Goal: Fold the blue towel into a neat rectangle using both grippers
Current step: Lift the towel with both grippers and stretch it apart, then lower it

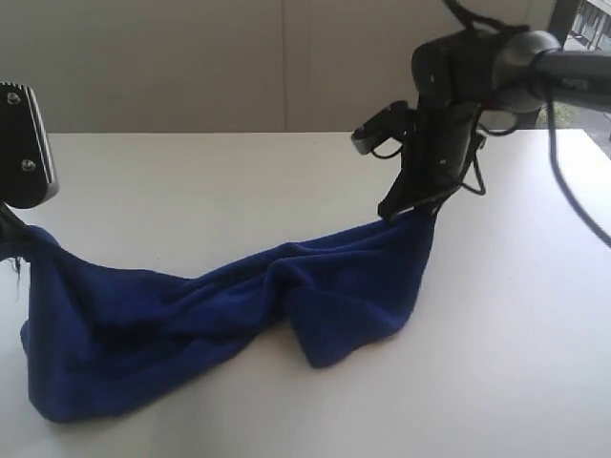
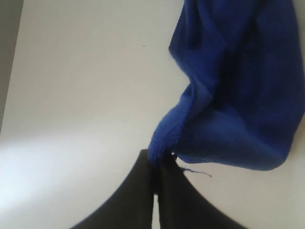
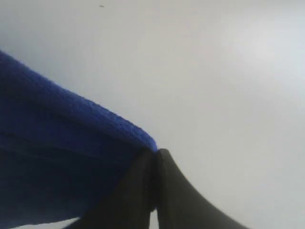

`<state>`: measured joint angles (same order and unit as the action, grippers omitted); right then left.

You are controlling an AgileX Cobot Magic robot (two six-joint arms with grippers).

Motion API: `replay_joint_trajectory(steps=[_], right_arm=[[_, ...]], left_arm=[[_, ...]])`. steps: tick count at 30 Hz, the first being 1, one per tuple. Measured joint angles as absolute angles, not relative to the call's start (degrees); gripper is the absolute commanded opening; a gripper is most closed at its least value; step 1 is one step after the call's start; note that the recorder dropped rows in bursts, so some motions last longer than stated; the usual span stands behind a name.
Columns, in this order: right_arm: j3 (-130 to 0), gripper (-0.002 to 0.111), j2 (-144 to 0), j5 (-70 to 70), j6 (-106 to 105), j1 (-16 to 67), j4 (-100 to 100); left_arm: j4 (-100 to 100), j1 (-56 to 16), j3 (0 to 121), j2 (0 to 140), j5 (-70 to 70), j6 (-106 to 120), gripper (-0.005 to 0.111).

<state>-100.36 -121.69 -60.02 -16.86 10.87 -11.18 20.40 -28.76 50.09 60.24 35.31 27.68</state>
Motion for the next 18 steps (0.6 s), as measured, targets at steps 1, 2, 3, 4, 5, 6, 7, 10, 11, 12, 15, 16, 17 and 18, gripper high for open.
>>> replay_joint_trajectory(steps=[1, 2, 3, 4, 5, 6, 7, 10, 11, 12, 15, 16, 17, 18], right_arm=[[-100.4, 0.0, -120.2, -60.3, -16.0, 10.9, -12.6], [-100.4, 0.0, -118.6, -60.7, -15.5, 10.9, -13.5], [-100.4, 0.0, -117.4, -60.9, -15.3, 10.9, -14.1], [-100.4, 0.0, -115.9, -61.2, -15.1, 10.9, -14.5], [-100.4, 0.0, -114.5, -61.9, -15.0, 10.9, -14.8], [-100.4, 0.0, -113.2, -62.6, -14.7, 10.9, -15.1], [-100.4, 0.0, -112.2, -63.2, -14.5, 10.9, -15.3], [-100.4, 0.0, -108.7, -65.7, -14.0, 10.9, -17.1], [-100.4, 0.0, -107.6, -66.7, -13.7, 10.9, -18.0], [-100.4, 0.0, -106.5, -67.6, -13.2, 10.9, -18.9], [-100.4, 0.0, -103.1, -69.1, -11.8, 10.9, -21.6], [-100.4, 0.0, -102.0, -69.3, -11.3, 10.9, -22.2], [-100.4, 0.0, -100.4, -69.4, -10.9, 10.9, -22.9], [-100.4, 0.0, -99.3, -69.5, -10.7, 10.9, -23.3]], left_arm=[[20.8, -28.8, 50.1, 60.2, 35.3, 27.5, 0.0], [21.1, -28.8, 50.1, 60.2, 35.3, 27.4, 0.0], [21.3, -28.8, 50.1, 60.2, 35.3, 27.3, 0.0], [22.0, -28.8, 50.1, 60.2, 35.1, 27.2, 0.0], [22.4, -28.8, 50.1, 60.2, 34.8, 27.1, 0.0], [22.9, -28.8, 50.1, 60.2, 34.5, 26.7, 0.0], [23.8, -28.8, 50.1, 60.2, 34.3, 26.3, 0.0], [27.2, -28.8, 50.1, 60.2, 34.1, 24.9, 0.0], [28.3, -28.8, 50.1, 60.2, 34.1, 24.2, 0.0], [29.6, -28.8, 50.1, 60.2, 34.1, 23.2, 0.0], [32.3, -28.8, 50.1, 60.2, 34.1, 20.7, 0.0], [32.9, -28.8, 50.1, 60.2, 34.1, 20.2, 0.0], [33.7, -28.8, 50.1, 60.2, 34.1, 19.6, 0.0], [34.5, -28.8, 50.1, 60.2, 34.0, 19.2, 0.0]])
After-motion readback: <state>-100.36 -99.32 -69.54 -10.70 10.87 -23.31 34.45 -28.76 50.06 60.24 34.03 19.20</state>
